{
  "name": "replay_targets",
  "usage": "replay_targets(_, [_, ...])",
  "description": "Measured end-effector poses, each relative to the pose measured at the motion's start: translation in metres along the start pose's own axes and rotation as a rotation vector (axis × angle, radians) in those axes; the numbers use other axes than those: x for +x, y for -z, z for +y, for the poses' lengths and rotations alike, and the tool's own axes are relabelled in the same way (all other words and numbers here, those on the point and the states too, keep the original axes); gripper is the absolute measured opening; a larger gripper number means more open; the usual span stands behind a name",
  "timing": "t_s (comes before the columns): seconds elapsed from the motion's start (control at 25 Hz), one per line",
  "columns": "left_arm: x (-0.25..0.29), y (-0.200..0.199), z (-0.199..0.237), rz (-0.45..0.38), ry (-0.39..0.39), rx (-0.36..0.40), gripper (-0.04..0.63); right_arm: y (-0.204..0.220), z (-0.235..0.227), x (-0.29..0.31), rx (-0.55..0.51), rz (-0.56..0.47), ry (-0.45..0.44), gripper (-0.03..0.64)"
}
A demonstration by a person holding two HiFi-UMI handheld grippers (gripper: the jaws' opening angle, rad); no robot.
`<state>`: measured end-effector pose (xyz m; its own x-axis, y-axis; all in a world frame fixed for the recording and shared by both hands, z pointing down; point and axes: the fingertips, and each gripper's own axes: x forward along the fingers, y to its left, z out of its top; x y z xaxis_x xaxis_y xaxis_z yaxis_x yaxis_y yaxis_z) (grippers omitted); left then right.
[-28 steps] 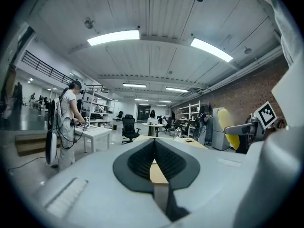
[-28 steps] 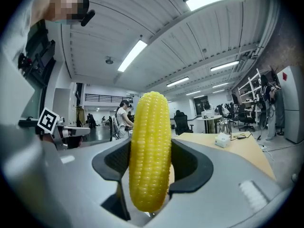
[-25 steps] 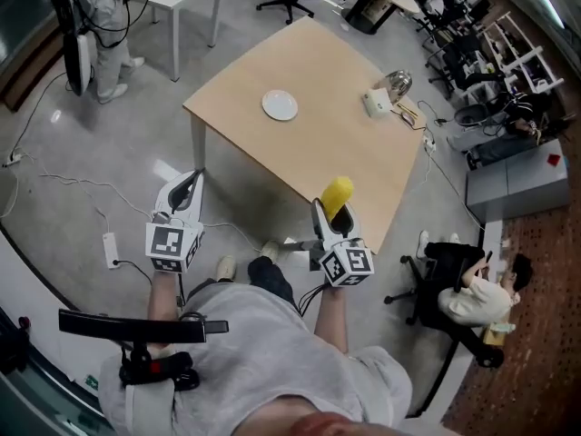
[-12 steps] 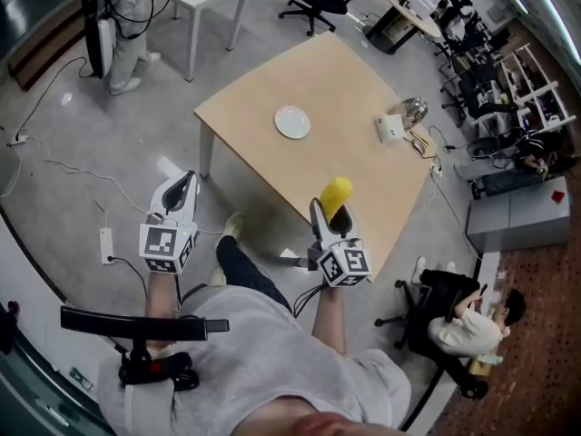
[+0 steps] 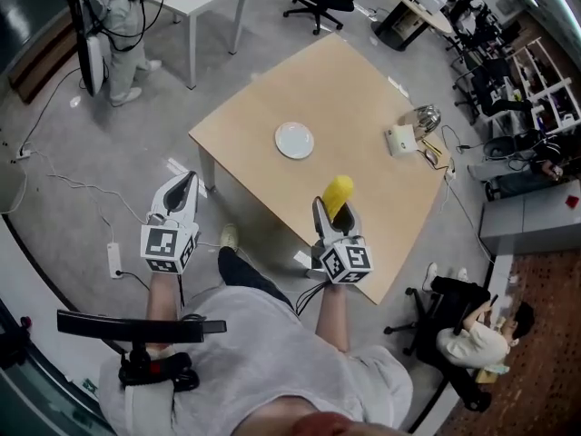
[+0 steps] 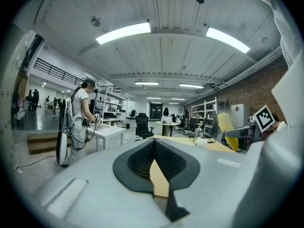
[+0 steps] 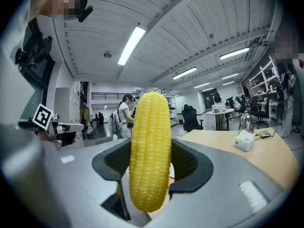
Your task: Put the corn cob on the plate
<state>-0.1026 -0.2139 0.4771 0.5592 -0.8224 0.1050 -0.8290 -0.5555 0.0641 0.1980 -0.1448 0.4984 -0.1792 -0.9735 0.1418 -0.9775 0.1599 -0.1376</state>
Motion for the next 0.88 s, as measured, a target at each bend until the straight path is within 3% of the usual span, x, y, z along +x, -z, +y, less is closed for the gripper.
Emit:
replay_targets(0.2, [0.04,0.003,0.02,0.011,0.014,-0.062,0.02,0.011,-0.019,0.045,0.02,0.039,0.013,0.25])
replay_targets(0.88, [0.092,0.013,0.051,0.096,-0.027,-0.027,0.02,0.053,-0.069,0.158,-0.015,0.199,0.001,0.25])
